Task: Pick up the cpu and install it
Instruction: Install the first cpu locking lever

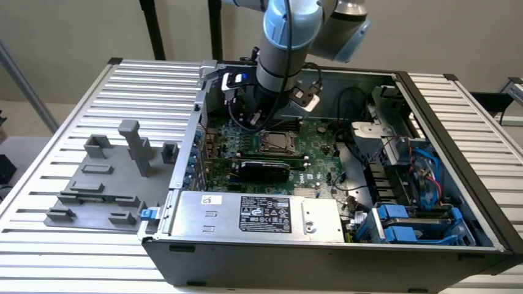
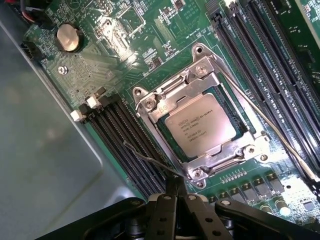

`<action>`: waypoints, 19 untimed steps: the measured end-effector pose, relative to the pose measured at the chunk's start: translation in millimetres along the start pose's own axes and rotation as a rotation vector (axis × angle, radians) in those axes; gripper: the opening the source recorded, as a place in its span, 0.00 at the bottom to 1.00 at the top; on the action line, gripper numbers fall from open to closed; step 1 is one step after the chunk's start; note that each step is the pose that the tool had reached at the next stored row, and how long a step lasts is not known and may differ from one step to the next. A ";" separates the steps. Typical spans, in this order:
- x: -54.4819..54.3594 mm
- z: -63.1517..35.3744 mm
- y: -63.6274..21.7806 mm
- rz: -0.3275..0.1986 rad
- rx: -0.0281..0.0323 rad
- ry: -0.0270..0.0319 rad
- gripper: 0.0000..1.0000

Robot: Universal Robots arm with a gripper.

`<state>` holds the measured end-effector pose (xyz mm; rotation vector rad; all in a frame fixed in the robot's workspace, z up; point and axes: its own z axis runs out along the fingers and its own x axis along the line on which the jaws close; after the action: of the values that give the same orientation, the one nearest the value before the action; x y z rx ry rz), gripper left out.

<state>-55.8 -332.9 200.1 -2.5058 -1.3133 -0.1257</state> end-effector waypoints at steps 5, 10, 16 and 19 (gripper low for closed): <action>1.2 -0.1 1.8 0.000 -0.0013 -0.0021 0.11; 1.3 -0.1 1.9 0.000 -0.0016 -0.0033 0.11; 3.2 -0.3 4.2 0.000 -0.0047 -0.0089 0.11; 5.1 -0.2 5.8 0.001 -0.0048 -0.0111 0.11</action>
<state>-48.2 -332.1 200.0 -2.5146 -1.3177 -0.1149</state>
